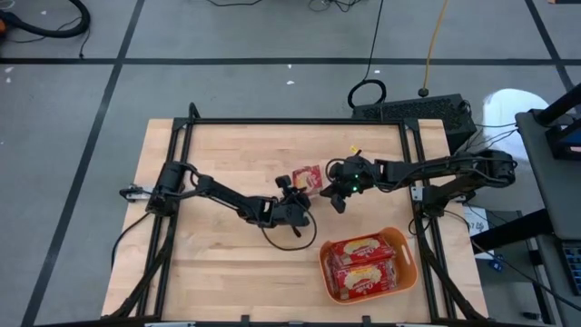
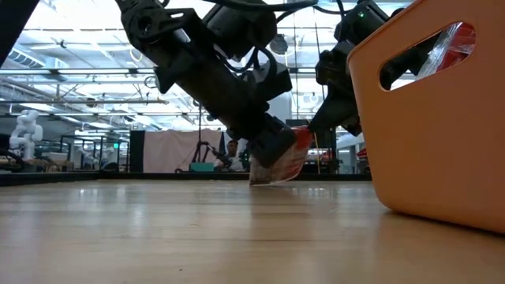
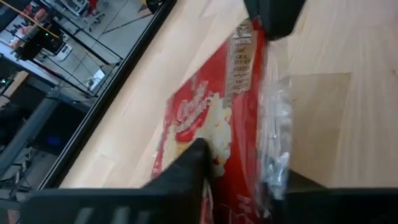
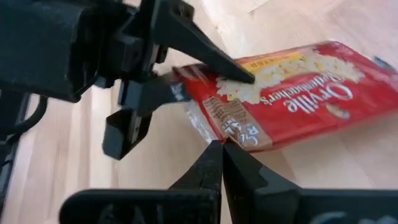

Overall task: Sort popcorn bags into baskets
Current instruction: Put the red popcorn bag into the orange bin

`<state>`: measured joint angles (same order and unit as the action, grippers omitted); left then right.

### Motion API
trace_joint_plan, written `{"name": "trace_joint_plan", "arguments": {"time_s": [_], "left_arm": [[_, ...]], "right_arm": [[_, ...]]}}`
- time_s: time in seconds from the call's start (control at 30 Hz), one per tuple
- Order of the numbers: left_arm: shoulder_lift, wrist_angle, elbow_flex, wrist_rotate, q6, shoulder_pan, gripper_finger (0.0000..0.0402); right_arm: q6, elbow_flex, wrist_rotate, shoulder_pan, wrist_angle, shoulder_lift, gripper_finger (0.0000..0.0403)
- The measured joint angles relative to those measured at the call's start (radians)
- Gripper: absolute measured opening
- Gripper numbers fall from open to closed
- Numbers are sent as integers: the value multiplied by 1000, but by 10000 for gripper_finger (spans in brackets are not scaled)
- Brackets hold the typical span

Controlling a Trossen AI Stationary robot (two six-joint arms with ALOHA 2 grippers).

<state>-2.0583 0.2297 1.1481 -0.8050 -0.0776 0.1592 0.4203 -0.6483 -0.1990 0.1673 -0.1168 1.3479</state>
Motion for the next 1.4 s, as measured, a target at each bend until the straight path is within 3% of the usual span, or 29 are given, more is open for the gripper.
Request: {"name": "trace_joint_plan", "arguments": {"time_s": [0.13, 0.27, 0.43, 0.6, 0.7, 0.87, 1.03, 1.17, 1.4], "left_arm": [[0, 6, 0, 1, 10, 13, 21], [1, 21, 0, -7, 31, 29, 26], [10, 69, 0, -3, 32, 57, 50], [32, 177, 0, -4, -8, 97, 27], [51, 245, 1, -4, -28, 124, 21], [54, 413, 1, 4, -108, 169, 43], [55, 511, 1, 86, -167, 204, 41], [55, 540, 1, 121, -179, 224, 30], [54, 542, 1, 125, -176, 248, 32]], "right_arm": [[-6, 0, -20, -2, -8, -15, 1], [-28, 0, -19, -15, 7, -73, 25], [-117, -1, -12, -57, 86, -229, 93], [-185, -1, -5, -135, 242, -405, 166], [-241, -1, 102, -216, 336, -492, 197], [-310, -1, 393, -413, 474, -576, 223], [-406, -1, 528, -614, 448, -538, 235], [-435, 0, 740, -732, 392, -476, 235], [-500, 0, 802, -772, 242, -341, 236]]}}
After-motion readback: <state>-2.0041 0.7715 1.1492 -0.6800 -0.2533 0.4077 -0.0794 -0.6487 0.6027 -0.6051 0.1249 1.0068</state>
